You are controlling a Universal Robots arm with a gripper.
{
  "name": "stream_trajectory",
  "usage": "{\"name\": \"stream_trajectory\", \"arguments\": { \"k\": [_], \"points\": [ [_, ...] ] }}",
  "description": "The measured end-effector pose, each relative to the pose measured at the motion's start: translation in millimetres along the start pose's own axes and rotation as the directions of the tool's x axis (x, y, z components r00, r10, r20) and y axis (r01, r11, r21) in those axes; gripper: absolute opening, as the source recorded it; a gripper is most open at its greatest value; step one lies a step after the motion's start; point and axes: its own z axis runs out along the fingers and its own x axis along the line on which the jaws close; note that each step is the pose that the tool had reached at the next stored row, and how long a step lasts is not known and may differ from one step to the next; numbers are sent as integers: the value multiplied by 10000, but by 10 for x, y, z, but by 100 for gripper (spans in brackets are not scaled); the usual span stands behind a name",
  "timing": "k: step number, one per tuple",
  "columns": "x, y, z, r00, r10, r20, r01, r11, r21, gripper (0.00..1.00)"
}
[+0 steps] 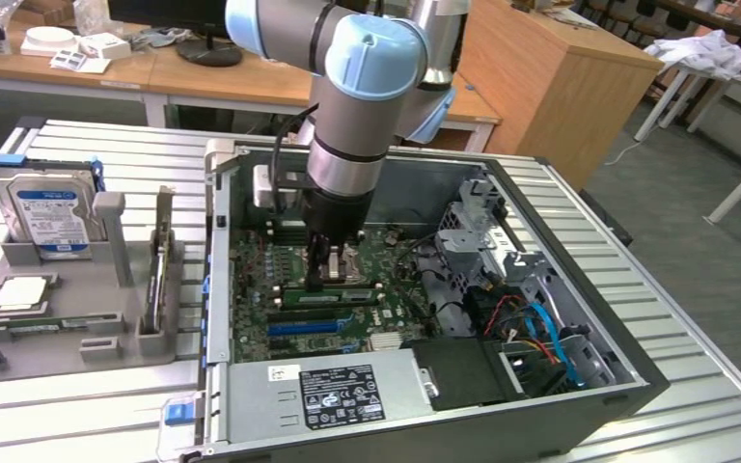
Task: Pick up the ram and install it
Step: 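Press down the ram until it locks into place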
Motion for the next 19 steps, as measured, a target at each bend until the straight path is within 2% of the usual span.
{"name": "stream_trajectory", "arguments": {
  "k": [19],
  "points": [
    [1, -2, 52, 10000, 0, 5, 0, 10000, 5, 11]
  ]
}}
